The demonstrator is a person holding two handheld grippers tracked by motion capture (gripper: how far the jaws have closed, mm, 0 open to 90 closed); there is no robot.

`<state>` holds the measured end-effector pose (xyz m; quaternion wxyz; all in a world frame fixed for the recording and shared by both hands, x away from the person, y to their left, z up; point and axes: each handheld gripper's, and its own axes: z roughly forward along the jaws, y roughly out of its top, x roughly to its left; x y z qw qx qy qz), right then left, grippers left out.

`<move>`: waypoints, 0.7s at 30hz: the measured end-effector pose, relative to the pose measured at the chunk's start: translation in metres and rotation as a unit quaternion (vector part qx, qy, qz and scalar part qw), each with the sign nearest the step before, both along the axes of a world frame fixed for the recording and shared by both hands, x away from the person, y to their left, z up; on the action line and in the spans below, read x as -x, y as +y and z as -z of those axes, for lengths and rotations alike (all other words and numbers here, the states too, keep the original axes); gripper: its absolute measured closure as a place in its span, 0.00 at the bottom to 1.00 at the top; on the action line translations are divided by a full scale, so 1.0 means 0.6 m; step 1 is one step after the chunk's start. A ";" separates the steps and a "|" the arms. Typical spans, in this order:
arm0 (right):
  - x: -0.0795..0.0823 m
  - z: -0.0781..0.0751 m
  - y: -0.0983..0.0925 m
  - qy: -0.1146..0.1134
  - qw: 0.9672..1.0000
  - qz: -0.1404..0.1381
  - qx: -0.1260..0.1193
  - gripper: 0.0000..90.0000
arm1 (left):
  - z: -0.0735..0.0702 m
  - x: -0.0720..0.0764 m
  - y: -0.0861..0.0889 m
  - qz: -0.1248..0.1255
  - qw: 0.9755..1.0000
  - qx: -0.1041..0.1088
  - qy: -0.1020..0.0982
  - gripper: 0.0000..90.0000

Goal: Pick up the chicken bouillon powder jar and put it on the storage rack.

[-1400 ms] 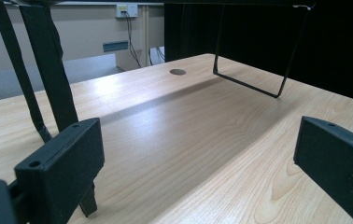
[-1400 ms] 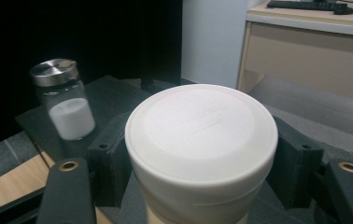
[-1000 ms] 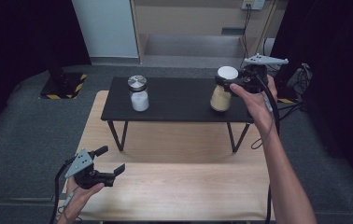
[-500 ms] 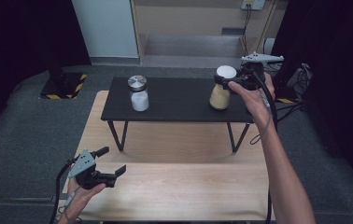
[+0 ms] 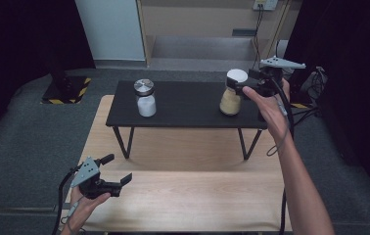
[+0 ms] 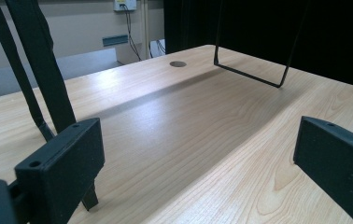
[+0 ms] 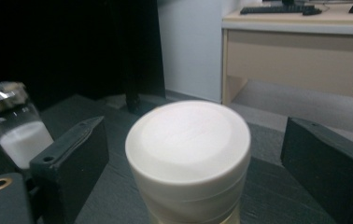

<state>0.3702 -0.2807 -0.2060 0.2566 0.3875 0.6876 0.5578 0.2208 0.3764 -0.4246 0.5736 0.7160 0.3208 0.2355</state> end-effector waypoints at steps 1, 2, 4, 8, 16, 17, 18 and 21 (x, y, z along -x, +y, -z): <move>0.003 -0.001 -0.003 -0.004 1.000 -0.003 0.002 0.08 | 0.000 0.000 0.000 0.000 1.000 0.001 0.000 0.01; 0.005 -0.003 -0.006 -0.004 1.000 -0.007 0.003 0.08 | 0.000 0.000 0.001 0.000 1.000 0.001 0.000 0.01; 0.011 -0.008 -0.011 -0.005 1.000 -0.009 0.002 0.08 | 0.000 0.000 0.001 -0.001 1.000 0.002 0.001 0.01; 0.027 -0.016 -0.024 -0.018 1.000 -0.010 -0.006 0.09 | 0.000 0.001 0.001 0.000 1.000 0.004 0.000 0.01; 0.056 -0.039 -0.043 -0.040 0.998 -0.049 0.005 0.09 | 0.001 0.001 0.000 0.001 1.000 0.003 -0.001 0.01; 0.060 -0.039 -0.044 -0.044 0.998 -0.055 0.006 0.09 | 0.001 0.000 0.000 0.001 1.000 0.002 0.000 0.01; 0.064 -0.039 -0.046 -0.046 0.997 -0.061 0.008 0.09 | 0.001 0.000 -0.001 0.001 1.000 0.002 0.001 0.01; 0.076 -0.032 -0.051 -0.056 0.995 -0.083 0.006 0.10 | 0.001 -0.001 -0.002 0.000 1.000 0.002 0.001 0.01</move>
